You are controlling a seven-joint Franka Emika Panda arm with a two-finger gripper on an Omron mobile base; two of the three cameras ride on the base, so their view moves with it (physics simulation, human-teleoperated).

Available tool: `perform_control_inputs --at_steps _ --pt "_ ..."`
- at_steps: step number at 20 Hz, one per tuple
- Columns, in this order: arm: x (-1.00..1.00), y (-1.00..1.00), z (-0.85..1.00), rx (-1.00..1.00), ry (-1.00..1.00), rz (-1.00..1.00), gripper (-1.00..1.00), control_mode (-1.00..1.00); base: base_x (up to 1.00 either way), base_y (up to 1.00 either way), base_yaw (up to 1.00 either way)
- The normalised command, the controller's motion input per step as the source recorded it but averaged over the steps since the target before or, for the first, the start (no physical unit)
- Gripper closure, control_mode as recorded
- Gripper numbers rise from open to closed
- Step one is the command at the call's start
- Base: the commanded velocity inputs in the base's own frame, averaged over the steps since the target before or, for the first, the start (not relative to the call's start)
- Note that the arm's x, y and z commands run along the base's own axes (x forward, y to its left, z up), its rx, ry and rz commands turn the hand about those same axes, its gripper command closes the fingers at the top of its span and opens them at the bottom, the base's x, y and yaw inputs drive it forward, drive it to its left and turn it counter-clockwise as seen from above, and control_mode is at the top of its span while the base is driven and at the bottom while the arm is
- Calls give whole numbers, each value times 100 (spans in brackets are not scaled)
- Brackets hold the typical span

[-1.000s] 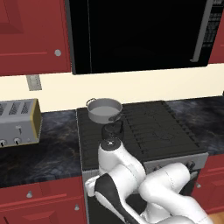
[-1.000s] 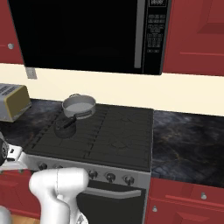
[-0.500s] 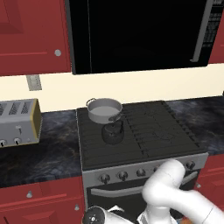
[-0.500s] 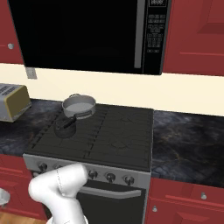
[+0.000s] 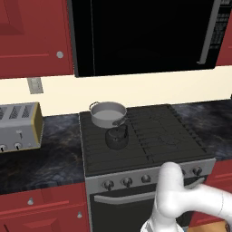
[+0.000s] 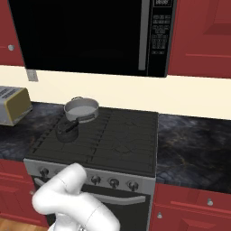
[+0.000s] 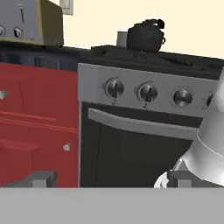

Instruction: Pick the kettle from the counter and place it on a stove burner. Then turn the burner on.

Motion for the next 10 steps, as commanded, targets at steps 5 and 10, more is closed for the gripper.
perform_control_inputs --at_steps 5,10 --pt "-13 -32 2 48 -63 0 -100 -100 0 0 0" --pt "-3 0 0 2 -5 0 -100 -100 0 0 0"
